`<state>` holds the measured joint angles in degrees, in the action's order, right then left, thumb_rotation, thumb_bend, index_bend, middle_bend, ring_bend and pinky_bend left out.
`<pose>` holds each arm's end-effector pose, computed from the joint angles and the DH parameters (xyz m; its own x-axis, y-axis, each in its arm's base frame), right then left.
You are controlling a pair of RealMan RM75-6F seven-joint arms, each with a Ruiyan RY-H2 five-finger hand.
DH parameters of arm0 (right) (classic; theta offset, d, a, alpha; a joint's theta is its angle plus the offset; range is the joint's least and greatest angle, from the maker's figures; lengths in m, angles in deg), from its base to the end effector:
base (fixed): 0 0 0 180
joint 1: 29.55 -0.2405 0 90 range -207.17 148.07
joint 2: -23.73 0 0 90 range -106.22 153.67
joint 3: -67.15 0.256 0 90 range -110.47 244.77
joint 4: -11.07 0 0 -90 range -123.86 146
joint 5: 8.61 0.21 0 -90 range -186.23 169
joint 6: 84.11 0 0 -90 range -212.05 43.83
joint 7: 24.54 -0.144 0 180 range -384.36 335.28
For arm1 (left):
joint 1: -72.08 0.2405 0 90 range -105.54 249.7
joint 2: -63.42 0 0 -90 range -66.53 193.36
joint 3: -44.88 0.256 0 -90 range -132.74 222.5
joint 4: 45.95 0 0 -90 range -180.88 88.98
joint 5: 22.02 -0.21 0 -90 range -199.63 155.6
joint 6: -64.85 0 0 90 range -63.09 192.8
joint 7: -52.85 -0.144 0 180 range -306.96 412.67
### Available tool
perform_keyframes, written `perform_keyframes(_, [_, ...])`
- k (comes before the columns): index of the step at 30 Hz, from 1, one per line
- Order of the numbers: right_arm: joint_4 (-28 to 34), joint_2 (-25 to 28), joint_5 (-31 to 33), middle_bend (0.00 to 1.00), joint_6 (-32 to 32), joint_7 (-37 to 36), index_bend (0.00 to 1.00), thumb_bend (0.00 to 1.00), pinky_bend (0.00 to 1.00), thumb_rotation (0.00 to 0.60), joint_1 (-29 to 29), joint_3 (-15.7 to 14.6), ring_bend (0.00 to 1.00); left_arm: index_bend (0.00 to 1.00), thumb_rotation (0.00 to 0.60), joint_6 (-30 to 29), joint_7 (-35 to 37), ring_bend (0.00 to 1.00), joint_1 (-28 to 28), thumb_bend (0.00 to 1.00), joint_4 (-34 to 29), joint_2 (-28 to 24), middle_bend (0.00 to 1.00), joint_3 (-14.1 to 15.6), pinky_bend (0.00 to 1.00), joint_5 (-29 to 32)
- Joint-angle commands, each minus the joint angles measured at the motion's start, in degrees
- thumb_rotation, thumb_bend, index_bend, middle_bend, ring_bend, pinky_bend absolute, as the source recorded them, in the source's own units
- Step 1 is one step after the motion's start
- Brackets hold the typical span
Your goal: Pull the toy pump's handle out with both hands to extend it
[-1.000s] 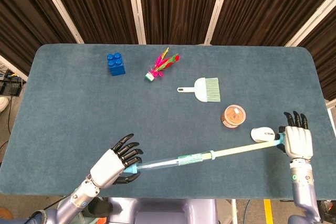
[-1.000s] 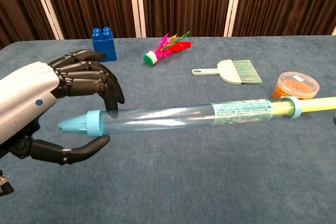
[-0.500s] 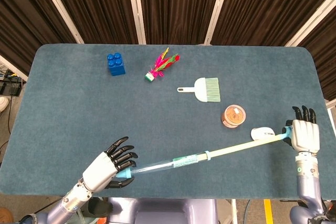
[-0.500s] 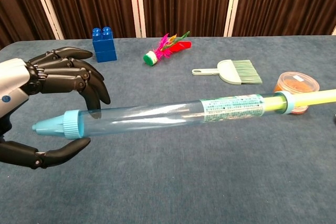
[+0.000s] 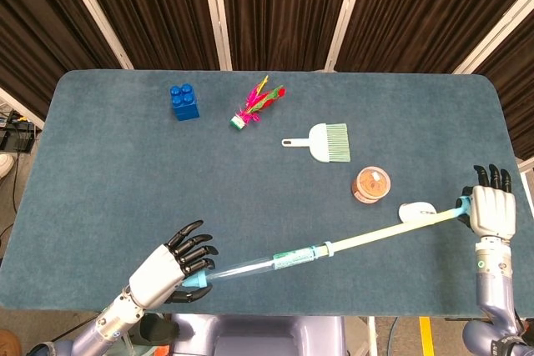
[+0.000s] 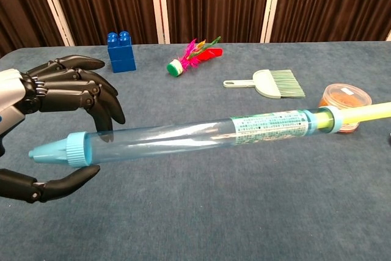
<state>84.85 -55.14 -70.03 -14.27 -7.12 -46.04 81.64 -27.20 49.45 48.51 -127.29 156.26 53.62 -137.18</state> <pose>-0.3544 -0.2851 0.1254 0.5593 -0.0539 0.8272 -0.7891 0.2709 0.5513 -0.1582 0.1744 0.0005 0.1648 0.0286 0.9859 0.6374 -0.7659 -0.0843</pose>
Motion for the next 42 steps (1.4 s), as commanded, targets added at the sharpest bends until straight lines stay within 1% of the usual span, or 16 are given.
perform_keyframes(1, [0.25, 0.06, 0.05, 0.14, 0.0, -0.17, 0.74, 0.57, 0.0, 0.6, 0.03, -0.11, 0.01, 0.72, 0.6, -0.25, -0.46, 0.22, 0.07, 0.45, 0.64, 0.42, 0.35, -0.57, 0.1, -0.19])
perform_keyframes(4, [0.61, 0.17, -0.14, 0.1, -0.2, -0.09, 0.61, 0.54, 0.0, 0.6, 0.12, -0.66, 0.0, 0.7, 0.6, -0.14, -0.96, 0.22, -0.15, 0.42, 2.39, 1.51, 0.35, -2.08, 0.1, 0.41])
perform_keyframes(6, [0.44, 0.03, -0.2, 0.07, -0.37, -0.08, 0.52, 0.51, 0.0, 0.6, 0.14, -0.95, 0.0, 0.66, 0.6, 0.9, -0.61, 0.22, -0.67, 0.38, 3.59, 2.01, 0.34, -2.96, 0.1, 1.36])
perform_keyframes(8, [-0.12, -0.24, 0.07, 0.03, -1.09, -0.17, 0.37, 0.47, 0.0, 0.6, -0.04, -1.16, 0.0, 0.54, 0.6, 2.98, 0.6, 0.22, -1.75, 0.33, 4.64, 2.15, 0.32, -4.06, 0.1, 2.95])
perform_keyframes(10, [-1.06, -0.56, 0.78, 0.0, -2.11, -0.27, 0.25, 0.43, 0.0, 0.6, -0.41, -1.07, 0.0, 0.44, 0.6, 4.44, 1.6, 0.22, -3.04, 0.3, 5.33, 1.84, 0.31, -5.53, 0.1, 4.13])
perform_keyframes(11, [-1.41, -0.69, 1.29, 0.0, -2.62, 0.06, 0.21, 0.4, 0.0, 0.6, -0.62, -1.02, 0.0, 0.4, 0.6, 4.88, 1.83, 0.22, -3.41, 0.29, 5.5, 1.73, 0.3, -6.14, 0.1, 4.72])
perform_keyframes(16, [-2.84, -0.88, 2.32, 0.0, -4.85, 3.28, 0.11, 0.2, 0.0, 0.6, -1.75, -1.91, 0.0, 0.35, 0.6, 6.19, 3.5, 0.21, -4.7, 0.25, 6.69, 1.37, 0.27, -9.04, 0.1, 7.91])
perform_keyframes(20, [-2.16, -0.12, 3.12, 0.0, -6.7, 6.55, 0.01, 0.1, 0.0, 0.6, -1.79, -3.78, 0.0, 0.29, 0.6, 5.58, 4.32, 0.2, -4.91, 0.21, 8.47, 0.91, 0.24, -11.2, 0.1, 10.14])
perform_keyframes(24, [1.49, 1.45, 4.2, 0.0, -6.62, 10.04, 0.0, 0.08, 0.0, 0.6, -1.12, -5.3, 0.0, 0.27, 0.6, 5.63, 5.5, 0.19, -4.89, 0.2, 8.76, -0.29, 0.23, -12.59, 0.1, 12.41])
perform_keyframes(27, [4.85, 2.73, 4.14, 0.0, -4.9, 12.64, 0.0, 0.08, 0.0, 0.6, -0.47, -6.29, 0.0, 0.26, 0.6, 5.22, 5.16, 0.18, -4.77, 0.19, 8.87, -1.21, 0.21, -13.18, 0.1, 13.18])
perform_keyframes(30, [8.26, 3.75, 2.34, 0.0, -1.81, 13.54, 0.0, 0.07, 0.0, 0.6, 0.48, -7.1, 0.0, 0.22, 0.6, 4.76, 4.9, 0.14, -4.39, 0.18, 8.32, -2.27, 0.16, -13.71, 0.1, 14.16])
perform_keyframes(32, [10.25, 4.36, -0.23, 0.0, 1.8, 13.15, 0.0, 0.07, 0.0, 0.6, 1.43, -7.36, 0.0, 0.18, 0.6, 4.88, 4.96, 0.09, -4.0, 0.16, 7.26, -3.67, 0.11, -13.49, 0.09, 14.67])
perform_keyframes(34, [11.77, 4.73, -4.07, 0.0, 6.21, 10.86, 0.0, 0.06, 0.0, 0.6, 2.61, -7.37, 0.0, 0.14, 0.6, 5.32, 4.85, 0.05, -3.22, 0.14, 5.36, -6.0, 0.06, -12.63, 0.09, 15.12])
perform_keyframes(38, [11.88, 5.07, -14.89, 0.0, 15.3, 1.07, 0.0, 0.06, 0.0, 0.6, 5.04, -8.1, 0.0, 0.11, 0.6, 6.94, 2.78, 0.02, -0.43, 0.13, -0.58, -11.66, 0.03, -9.55, 0.08, 16.78])
perform_keyframes(40, [11.99, 5.56, -18.51, 0.0, 18.87, -2.08, 0.0, 0.06, 0.0, 0.6, 6.04, -8.37, 0.0, 0.11, 0.6, 9.21, -0.64, 0.02, 1.04, 0.13, -3.0, -14.51, 0.03, -7.48, 0.05, 18.41])
perform_keyframes(42, [12.23, 6.46, -20.2, 0.0, 21.61, -3.13, 0.0, 0.06, 0.0, 0.6, 7.12, -8.4, 0.0, 0.1, 0.6, 13.09, -8.09, 0.02, 2.59, 0.13, -5.49, -17.85, 0.03, -5.74, 0.03, 22.35])
